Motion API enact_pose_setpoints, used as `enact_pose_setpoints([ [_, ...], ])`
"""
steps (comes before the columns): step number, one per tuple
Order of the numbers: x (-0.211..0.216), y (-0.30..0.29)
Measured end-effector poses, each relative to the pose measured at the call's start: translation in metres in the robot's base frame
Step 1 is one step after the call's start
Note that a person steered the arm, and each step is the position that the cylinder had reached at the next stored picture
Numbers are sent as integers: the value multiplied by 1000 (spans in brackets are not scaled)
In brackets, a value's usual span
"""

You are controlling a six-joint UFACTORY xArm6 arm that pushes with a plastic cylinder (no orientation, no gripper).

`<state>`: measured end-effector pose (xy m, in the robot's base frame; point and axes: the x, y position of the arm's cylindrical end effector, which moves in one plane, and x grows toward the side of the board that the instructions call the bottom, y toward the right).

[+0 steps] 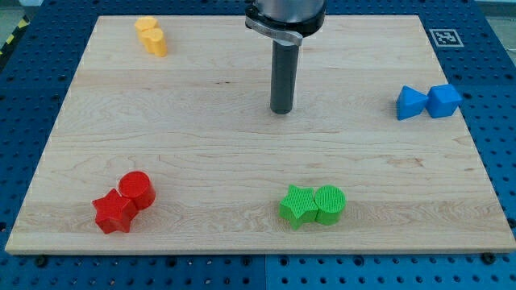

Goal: Slide the yellow heart to the center

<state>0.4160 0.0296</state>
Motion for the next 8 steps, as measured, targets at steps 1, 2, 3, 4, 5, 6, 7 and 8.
enact_pose_setpoints([
  [1,-1,0],
  [2,-1,-16],
  [3,-8,-103],
  [4,-41,-200],
  [5,-112,-259],
  [6,-165,-260],
  [7,-175,-255],
  [8,-188,-248],
])
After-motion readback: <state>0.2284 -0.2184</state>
